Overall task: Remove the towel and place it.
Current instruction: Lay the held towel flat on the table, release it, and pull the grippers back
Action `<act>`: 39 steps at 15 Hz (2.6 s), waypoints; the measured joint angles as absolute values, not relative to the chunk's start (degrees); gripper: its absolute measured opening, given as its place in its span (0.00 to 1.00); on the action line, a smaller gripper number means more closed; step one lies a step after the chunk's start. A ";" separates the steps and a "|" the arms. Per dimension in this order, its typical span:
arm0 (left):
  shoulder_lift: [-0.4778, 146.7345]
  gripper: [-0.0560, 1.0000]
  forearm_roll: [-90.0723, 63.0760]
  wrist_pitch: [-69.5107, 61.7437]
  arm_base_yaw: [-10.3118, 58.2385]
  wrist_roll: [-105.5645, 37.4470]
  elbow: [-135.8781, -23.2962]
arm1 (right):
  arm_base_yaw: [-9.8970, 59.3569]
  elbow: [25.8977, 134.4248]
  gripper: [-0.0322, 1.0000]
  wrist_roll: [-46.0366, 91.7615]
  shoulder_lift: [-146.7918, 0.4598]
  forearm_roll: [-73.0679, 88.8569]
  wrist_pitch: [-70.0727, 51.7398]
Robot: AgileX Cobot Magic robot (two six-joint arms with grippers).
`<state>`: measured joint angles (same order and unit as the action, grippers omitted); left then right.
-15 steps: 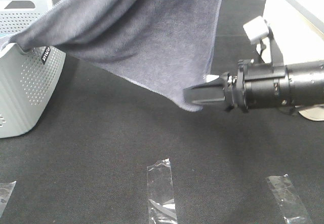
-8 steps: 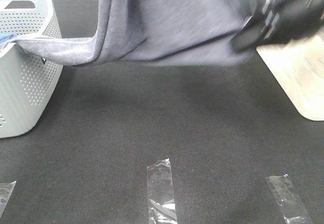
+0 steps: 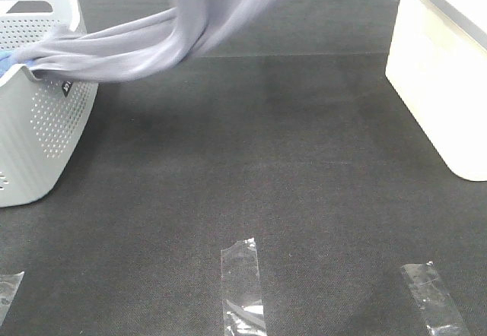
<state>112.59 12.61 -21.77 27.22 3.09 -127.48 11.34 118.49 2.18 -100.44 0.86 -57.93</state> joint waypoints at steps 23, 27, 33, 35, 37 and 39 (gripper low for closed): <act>118.26 0.05 10.20 -57.01 25.95 4.18 -127.48 | 11.75 130.41 0.03 5.39 -111.50 4.70 -69.73; 116.48 0.05 7.51 -68.24 26.18 5.27 -127.31 | 11.75 111.96 0.03 5.33 -103.53 7.91 -69.84; 106.11 0.05 0.00 -68.87 29.97 7.62 -102.04 | 11.52 84.97 0.03 5.79 -90.47 11.40 -69.67; 100.73 0.05 -2.23 -69.04 33.23 9.28 -91.21 | 11.52 76.03 0.03 5.79 -85.71 12.66 -69.61; 95.00 0.05 -3.15 -69.10 37.70 11.00 -83.08 | 11.52 66.75 0.03 5.79 -80.16 14.55 -69.73; 89.44 0.05 -3.38 -69.10 44.35 16.27 -75.00 | 11.52 58.27 0.03 5.79 -71.56 15.07 -69.79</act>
<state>89.44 -3.38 -69.10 44.35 16.27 -75.00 11.52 58.27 5.79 -71.56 15.07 -69.79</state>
